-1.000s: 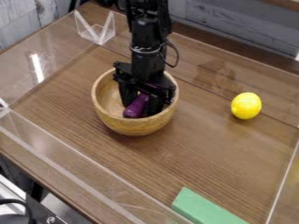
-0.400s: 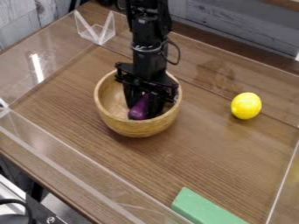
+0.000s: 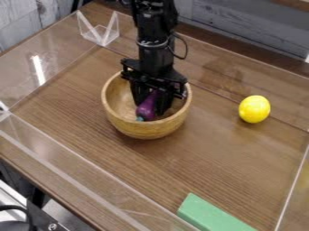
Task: Remove the purple eggplant from inside the brown bowl and put it on the table
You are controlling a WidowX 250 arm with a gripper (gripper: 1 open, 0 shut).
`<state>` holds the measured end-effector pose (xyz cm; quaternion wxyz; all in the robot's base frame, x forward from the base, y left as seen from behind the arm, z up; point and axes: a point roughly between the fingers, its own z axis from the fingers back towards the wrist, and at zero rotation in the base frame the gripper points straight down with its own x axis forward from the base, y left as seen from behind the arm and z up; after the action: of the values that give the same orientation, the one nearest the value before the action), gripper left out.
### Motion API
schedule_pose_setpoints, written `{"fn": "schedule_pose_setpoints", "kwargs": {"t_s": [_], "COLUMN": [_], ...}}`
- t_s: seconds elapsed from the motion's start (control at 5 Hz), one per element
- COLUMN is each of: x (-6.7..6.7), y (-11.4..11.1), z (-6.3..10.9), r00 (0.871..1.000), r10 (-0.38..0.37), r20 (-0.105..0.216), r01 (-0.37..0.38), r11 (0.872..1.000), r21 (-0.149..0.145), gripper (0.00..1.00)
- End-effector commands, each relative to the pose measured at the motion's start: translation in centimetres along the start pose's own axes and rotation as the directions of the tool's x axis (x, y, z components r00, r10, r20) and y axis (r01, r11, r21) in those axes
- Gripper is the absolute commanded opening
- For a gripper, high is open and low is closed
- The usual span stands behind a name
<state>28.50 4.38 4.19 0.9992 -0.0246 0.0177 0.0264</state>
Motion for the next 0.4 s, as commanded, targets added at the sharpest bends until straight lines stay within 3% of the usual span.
{"fn": "schedule_pose_setpoints", "kwargs": {"t_s": [0.0, 0.2], "x": [1.01, 0.72], "y": [0.52, 0.21], "z": [1.09, 1.72], "r00": [0.998, 0.998], "r10": [0.010, 0.021], "r20": [0.056, 0.053], "r01": [-0.010, -0.021], "r11": [1.000, 1.000], "r21": [0.003, -0.011], "gripper": [0.00, 0.00]}}
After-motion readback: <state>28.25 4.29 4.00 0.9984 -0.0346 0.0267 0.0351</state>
